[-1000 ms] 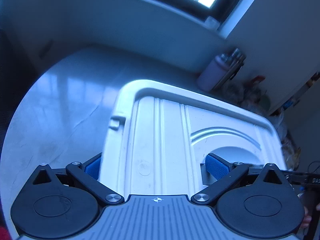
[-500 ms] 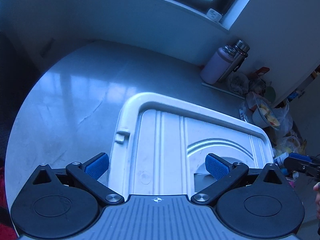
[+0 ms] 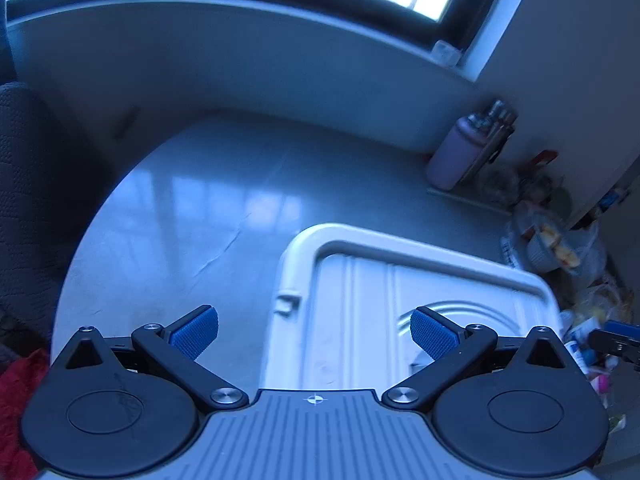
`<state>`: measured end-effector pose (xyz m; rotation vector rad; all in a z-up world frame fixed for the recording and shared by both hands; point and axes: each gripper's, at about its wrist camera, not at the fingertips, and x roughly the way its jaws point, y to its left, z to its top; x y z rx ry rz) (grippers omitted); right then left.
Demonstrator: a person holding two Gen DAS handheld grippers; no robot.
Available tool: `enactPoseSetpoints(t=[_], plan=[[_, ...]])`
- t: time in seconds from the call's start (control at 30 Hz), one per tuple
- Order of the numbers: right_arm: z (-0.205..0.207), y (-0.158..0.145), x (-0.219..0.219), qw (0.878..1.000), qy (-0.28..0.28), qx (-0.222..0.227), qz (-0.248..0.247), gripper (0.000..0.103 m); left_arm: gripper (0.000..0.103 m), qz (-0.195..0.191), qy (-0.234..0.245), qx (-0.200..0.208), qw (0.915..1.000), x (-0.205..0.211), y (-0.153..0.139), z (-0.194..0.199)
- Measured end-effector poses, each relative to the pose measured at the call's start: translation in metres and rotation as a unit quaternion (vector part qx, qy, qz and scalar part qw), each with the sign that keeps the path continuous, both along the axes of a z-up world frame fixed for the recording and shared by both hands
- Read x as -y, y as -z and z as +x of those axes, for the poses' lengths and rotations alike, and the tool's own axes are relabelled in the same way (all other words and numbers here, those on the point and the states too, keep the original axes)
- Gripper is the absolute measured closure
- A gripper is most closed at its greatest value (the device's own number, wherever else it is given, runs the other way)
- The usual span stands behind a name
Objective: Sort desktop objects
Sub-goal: 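Open both grippers to release the lid on the bin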
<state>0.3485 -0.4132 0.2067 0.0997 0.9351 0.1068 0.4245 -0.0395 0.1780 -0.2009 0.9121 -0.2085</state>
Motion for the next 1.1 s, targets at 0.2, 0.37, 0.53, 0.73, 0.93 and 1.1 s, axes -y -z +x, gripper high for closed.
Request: enactPoseSetpoints(t=[0.2, 0.37, 0.53, 0.73, 0.93, 1.1], plan=[[0.004, 0.028, 0.001, 0.998, 0.004, -0.058, -0.007, 0.062, 0.000, 0.016, 0.012, -0.034, 0.9992, 0.000, 0.020, 0.002], [0.004, 0.032, 0.003, 0.998, 0.006, -0.062, -0.006, 0.062, 0.000, 0.025, 0.029, -0.058, 0.9976, 0.004, 0.034, 0.003], [0.004, 0.029, 0.003, 0.998, 0.006, -0.062, -0.004, 0.062, 0.000, 0.034, 0.055, -0.051, 0.9966, 0.019, 0.036, -0.004], [-0.001, 0.029, -0.002, 0.998, 0.007, -0.055, -0.018, 0.062, 0.000, 0.036, 0.039, -0.049, 0.9974, 0.013, 0.035, -0.009], [0.004, 0.030, -0.001, 0.998, 0.001, -0.051, -0.022, 0.062, 0.000, 0.029, 0.037, -0.037, 0.9982, 0.014, 0.039, -0.018], [0.009, 0.030, -0.004, 0.998, -0.004, -0.046, -0.032, 0.062, 0.000, 0.015, 0.019, -0.032, 0.9992, 0.013, 0.043, -0.024]])
